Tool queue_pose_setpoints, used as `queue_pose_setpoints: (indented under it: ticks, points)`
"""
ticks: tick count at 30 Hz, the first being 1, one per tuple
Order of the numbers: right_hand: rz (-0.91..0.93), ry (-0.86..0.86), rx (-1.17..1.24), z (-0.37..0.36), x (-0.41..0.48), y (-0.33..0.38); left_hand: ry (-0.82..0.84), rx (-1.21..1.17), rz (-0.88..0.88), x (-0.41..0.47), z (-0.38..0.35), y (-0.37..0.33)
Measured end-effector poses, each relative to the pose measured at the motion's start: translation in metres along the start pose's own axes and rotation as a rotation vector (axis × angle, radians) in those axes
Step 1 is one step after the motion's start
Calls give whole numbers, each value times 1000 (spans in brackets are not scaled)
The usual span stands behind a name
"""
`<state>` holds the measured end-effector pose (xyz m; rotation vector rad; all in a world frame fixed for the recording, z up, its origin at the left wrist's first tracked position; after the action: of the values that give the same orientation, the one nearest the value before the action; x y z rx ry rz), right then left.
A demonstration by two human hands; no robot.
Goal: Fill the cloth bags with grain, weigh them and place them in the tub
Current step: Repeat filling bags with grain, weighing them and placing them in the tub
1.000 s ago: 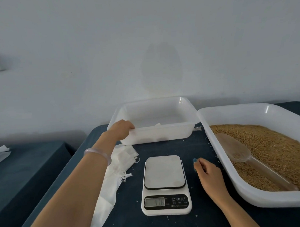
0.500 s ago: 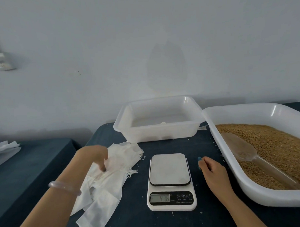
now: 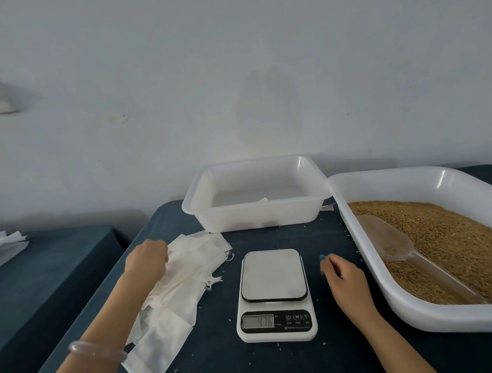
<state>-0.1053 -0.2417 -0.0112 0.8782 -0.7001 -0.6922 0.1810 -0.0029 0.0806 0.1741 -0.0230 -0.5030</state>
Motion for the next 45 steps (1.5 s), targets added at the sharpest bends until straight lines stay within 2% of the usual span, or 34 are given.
queue_pose_setpoints:
  ticks: [4, 7, 9, 11, 15, 18, 21, 25, 28, 31, 35, 40, 43, 45]
  points:
    - [3, -5, 2, 0, -1, 0, -100, -120, 55, -9, 7, -4]
    - [-6, -3, -7, 0, 0, 0, -285, -285, 14, -12, 15, -5]
    - [-12, -2, -12, 0, 0, -1, -401, -456, -45, -13, 19, -10]
    - [-9, -1, -18, -1, 1, -1, -422, -737, -84, -17, 25, -20]
    - [5, -11, -18, -1, 0, -1, -318, -1454, -58, -31, 29, -48]
    - [45, -37, -5, 1, -1, 2, -122, -1911, -146, -48, 23, -76]
    - [82, -38, 17, 3, -4, 6, 41, -2089, -246, -68, 17, -105]
    - [117, 1, 107, 4, -9, 20, 149, -2260, -131, -90, 7, -141]
    - [138, 81, 271, 2, -16, 38, 186, -2301, -55, -106, 1, -159]
    - [142, 158, 316, -4, -22, 55, 148, -2129, -63, -120, -3, -168]
    - [18, 154, 298, -11, -20, 68, 152, -1938, -88, -140, -7, -175]
    - [-129, 179, 281, -7, -9, 74, 229, -1993, -201, -162, -8, -177]
    - [-84, 182, 196, -2, -4, 78, 66, -1891, -180, -160, -13, -171]
    - [-52, 177, 129, 2, 0, 81, -128, -1615, -256, -150, -15, -166]
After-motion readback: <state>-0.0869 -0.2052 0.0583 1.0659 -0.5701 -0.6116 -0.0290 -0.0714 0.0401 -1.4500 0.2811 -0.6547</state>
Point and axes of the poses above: each hand's wrist, its own x-axis towards the middle knuckle, its own z-axis out of the back of the hand, y = z × x, the point moved 1 cm from there along x, towards the middle knuckle, and after that the axes turned 2 degrees about -x, right-handed, at the moved point
